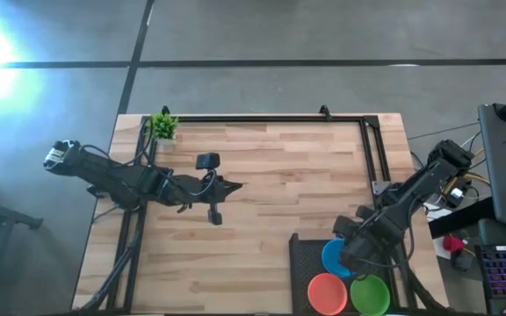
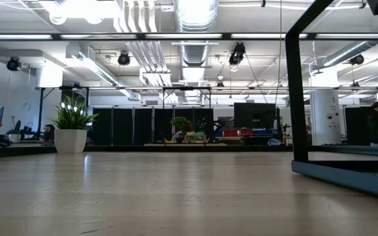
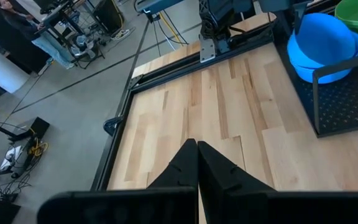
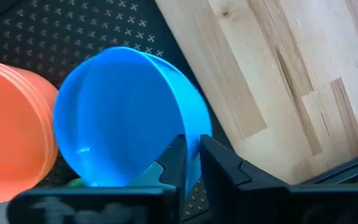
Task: Pick & Place Mini bowls
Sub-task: Stack the blue bowl on the blue bowl on the shelf, then return to Home Position
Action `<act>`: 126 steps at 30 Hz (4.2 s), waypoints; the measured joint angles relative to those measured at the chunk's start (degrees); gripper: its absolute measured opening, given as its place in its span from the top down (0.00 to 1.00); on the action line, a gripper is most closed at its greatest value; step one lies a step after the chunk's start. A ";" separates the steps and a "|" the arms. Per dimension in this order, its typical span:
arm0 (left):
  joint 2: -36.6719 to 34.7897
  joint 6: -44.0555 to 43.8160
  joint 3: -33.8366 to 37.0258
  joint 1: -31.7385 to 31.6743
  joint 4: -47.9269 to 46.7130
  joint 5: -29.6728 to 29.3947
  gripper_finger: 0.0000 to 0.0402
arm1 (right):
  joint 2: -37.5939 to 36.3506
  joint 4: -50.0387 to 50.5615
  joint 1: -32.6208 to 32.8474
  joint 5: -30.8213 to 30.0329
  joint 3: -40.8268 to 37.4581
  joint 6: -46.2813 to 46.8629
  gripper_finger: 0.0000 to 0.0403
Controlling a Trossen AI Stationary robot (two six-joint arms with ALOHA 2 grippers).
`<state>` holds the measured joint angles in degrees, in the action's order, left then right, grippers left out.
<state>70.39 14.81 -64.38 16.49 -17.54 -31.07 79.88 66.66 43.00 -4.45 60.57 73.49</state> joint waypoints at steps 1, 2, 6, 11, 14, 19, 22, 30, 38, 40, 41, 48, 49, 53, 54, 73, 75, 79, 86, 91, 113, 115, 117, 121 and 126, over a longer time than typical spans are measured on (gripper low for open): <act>-0.02 0.00 0.00 0.00 -0.02 -0.02 1.00 | 0.01 -0.01 0.00 0.00 0.20 0.00 0.88; -0.02 -0.02 0.00 0.00 0.00 -0.02 1.00 | 0.00 0.02 0.00 0.00 0.34 -0.02 0.87; -0.01 -0.04 0.00 0.01 -0.01 -0.04 1.00 | 0.02 0.14 0.00 0.02 1.58 -1.81 0.78; 0.00 -0.22 0.00 0.02 0.00 -0.04 1.00 | 0.02 0.89 -0.02 0.03 5.25 -4.78 0.72; 0.00 -0.35 0.00 0.02 0.00 -0.04 1.00 | 0.02 2.71 -0.04 -0.02 6.85 -4.70 0.73; 0.00 -0.33 0.00 0.07 -0.02 -0.04 1.00 | 0.02 6.39 -0.04 -0.09 5.94 -1.77 0.82; 0.00 -0.33 0.00 0.07 -0.06 -0.04 1.00 | 0.04 6.41 -0.04 -0.07 4.28 -0.52 0.90; 0.00 0.00 0.00 0.04 -0.07 -0.04 1.00 | 0.04 3.99 -0.02 0.02 -0.03 -0.56 0.98; 0.00 0.04 0.00 0.04 -0.09 -0.04 1.00 | 0.07 0.93 -0.02 1.25 -3.86 -0.47 0.98; 0.00 0.27 0.00 0.04 -0.09 -0.03 1.00 | 0.04 1.51 -0.02 2.99 -3.66 -0.30 0.98; 0.00 0.28 0.00 0.04 -0.09 -0.04 1.00 | 0.04 2.46 0.01 3.27 -3.15 -0.05 0.98; 0.00 0.34 0.00 0.00 -0.11 -0.04 1.00 | -0.33 5.08 0.00 2.25 2.52 -0.33 0.98; 0.00 0.42 0.00 0.00 -0.12 -0.04 1.00 | -0.31 4.99 0.00 1.52 3.18 -0.36 0.98; 0.00 0.57 0.00 -0.02 -0.25 -0.04 1.00 | -0.24 4.25 0.13 0.92 4.72 -1.11 0.98; 0.00 0.59 0.00 -0.02 -0.46 -0.04 1.00 | -0.24 3.95 0.23 0.81 4.72 -1.54 0.98; 0.00 1.29 0.00 -0.26 -1.55 -0.04 1.00 | -0.26 1.52 0.37 1.50 -2.32 -1.55 0.98; 0.00 1.31 0.00 -0.28 -1.57 -0.04 1.00 | -0.26 1.70 0.37 1.86 -1.87 -1.55 0.98; 0.00 1.33 0.00 -0.37 -1.57 -0.04 1.00 | -0.70 1.68 0.37 1.73 0.28 -1.51 0.98; 0.00 1.33 0.00 -0.55 -1.73 -0.05 1.00 | -0.75 1.16 0.37 -0.26 1.45 -1.63 0.98; 0.00 1.31 0.04 -0.63 -1.93 -0.06 1.00 | 0.24 0.41 0.37 -0.26 -0.94 -1.51 0.98; -6.77 -4.60 0.99 -0.50 -9.16 0.94 1.00 | 0.00 -6.07 0.48 -19.72 9.08 -20.07 0.98; -8.75 -4.61 1.24 -0.52 -9.64 3.22 1.00 | -0.48 -7.93 0.46 -22.06 11.27 -24.84 0.98; -10.94 -4.78 1.85 -0.52 -9.63 6.63 1.00 | -1.56 -10.44 0.47 -24.02 13.17 -29.94 0.98; -15.42 -5.04 2.97 -0.44 -10.85 9.26 1.00 | -4.93 -16.88 0.48 -24.48 15.59 -40.11 0.98; -22.06 -5.29 6.14 -0.50 -11.28 9.63 1.00 | -10.64 -24.39 0.44 -23.12 15.25 -50.86 0.98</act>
<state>48.33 9.52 -58.24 15.99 -28.82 -21.44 69.24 42.27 43.44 -27.56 75.82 22.63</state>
